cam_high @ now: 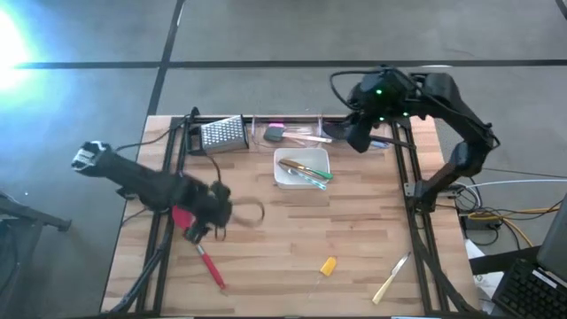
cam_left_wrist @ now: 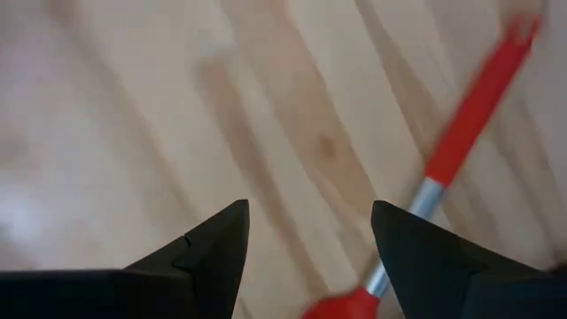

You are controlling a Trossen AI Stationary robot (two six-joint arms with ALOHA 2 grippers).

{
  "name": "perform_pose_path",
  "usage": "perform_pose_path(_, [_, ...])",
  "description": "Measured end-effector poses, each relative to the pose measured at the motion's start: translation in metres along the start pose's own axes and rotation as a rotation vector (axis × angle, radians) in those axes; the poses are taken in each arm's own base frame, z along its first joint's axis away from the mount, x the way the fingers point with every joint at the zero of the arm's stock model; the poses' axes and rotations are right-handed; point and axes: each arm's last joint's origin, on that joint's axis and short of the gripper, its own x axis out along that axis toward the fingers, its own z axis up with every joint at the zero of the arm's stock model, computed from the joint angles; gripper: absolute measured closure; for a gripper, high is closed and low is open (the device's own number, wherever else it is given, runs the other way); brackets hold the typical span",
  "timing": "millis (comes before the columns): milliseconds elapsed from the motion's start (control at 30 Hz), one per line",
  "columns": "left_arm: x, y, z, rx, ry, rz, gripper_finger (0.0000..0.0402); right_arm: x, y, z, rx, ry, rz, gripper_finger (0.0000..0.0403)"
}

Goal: Pick & Place Kitchen Items
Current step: Put the pink serving spoon into the right transparent bin

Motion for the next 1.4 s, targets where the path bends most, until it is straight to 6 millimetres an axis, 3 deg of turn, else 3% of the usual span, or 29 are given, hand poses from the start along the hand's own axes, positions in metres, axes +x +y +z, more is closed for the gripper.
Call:
perform_pose_path(267, [0.062,-0.054,0.015,0.177,0.212,-0.063,0.0158,0.002,-0.001,-0.003,0.009,-0.007,-0.023,0.0314])
perform_pose_path(533, [0.094,-0.076,0.027,0.18,0.28,-0.205,0.0158,0.024,0.0,-0.006,0.0,0.054,-0.035,0.0325])
perform_pose_path(733, [0.107,-0.079,0.03,0.164,0.297,-0.237,0.0158,0.044,0.001,-0.013,-0.008,0.134,-0.049,0.0321])
perform_pose_path(1033, [0.126,-0.078,0.018,0.161,0.355,-0.225,0.0158,0.062,0.001,-0.022,-0.028,0.211,-0.063,0.0318])
perform_pose_path(1400, [0.135,-0.076,0.014,0.177,0.326,-0.165,0.0164,0.056,0.001,-0.02,-0.026,0.19,-0.059,0.0339])
